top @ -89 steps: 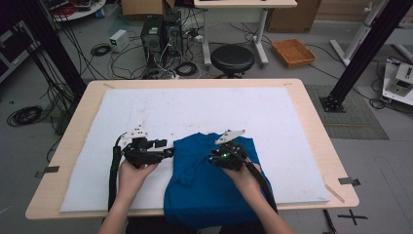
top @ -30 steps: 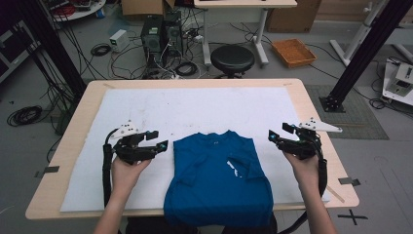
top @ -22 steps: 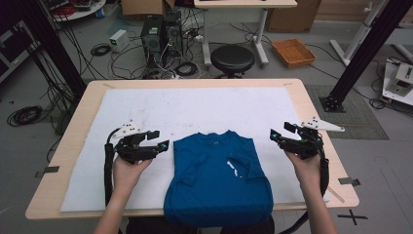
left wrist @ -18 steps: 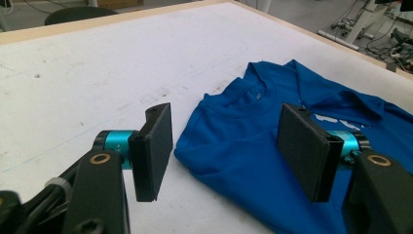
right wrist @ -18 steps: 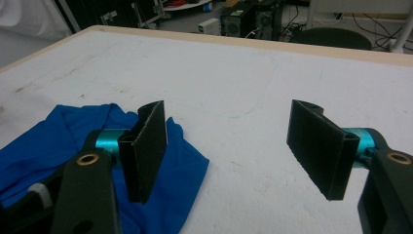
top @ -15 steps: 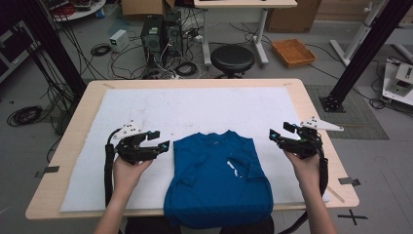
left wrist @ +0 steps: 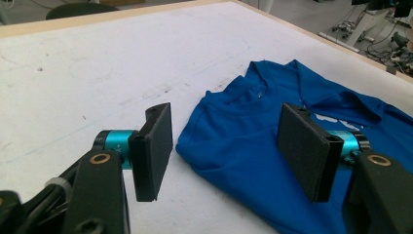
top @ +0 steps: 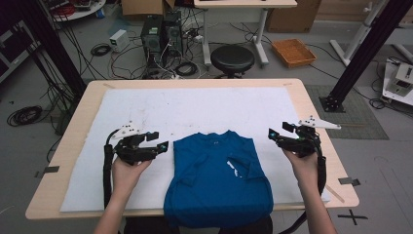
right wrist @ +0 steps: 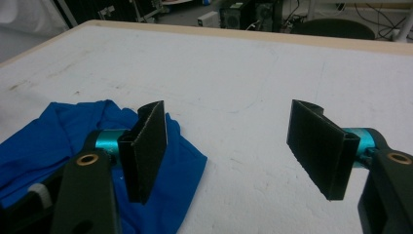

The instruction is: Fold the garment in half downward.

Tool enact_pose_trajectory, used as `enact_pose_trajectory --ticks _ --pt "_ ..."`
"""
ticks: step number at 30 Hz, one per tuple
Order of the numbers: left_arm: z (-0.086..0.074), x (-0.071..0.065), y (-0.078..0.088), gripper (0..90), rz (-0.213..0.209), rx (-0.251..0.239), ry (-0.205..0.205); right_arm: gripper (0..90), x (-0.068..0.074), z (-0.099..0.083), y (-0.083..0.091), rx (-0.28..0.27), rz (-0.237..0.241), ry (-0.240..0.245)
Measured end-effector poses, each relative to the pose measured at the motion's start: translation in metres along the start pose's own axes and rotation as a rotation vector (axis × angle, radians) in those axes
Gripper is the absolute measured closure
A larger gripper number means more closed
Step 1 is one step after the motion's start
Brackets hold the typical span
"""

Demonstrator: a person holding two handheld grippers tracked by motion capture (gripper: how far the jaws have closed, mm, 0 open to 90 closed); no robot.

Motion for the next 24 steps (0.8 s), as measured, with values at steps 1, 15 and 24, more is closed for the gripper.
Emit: enact_pose_trajectory --ticks 1,15,24 --pt "-0.001 0.0 -0.001 38.3 0.002 0.007 0.008 32.1 0.0 -0.001 -0.001 0.007 -0.002 -0.004" --pt "-0.011 0.011 -0.046 44.5 0.042 0.122 0.135 55.8 0.009 -0.023 -0.055 0.151 -0.001 0.034" --pt "-0.02 0.017 -0.068 46.2 0.067 0.188 0.178 60.6 0.016 -0.031 -0.079 0.243 -0.004 0.027"
Point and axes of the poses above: each handheld gripper's, and its own axes: y roughly backward along the jaws, z roughly out of its top, x roughly to its left, the point moved 1 cm from there along -y, roughly forward along the jaws, and after that the axes turned 9 degrees about -x, right-handed, at the moved point
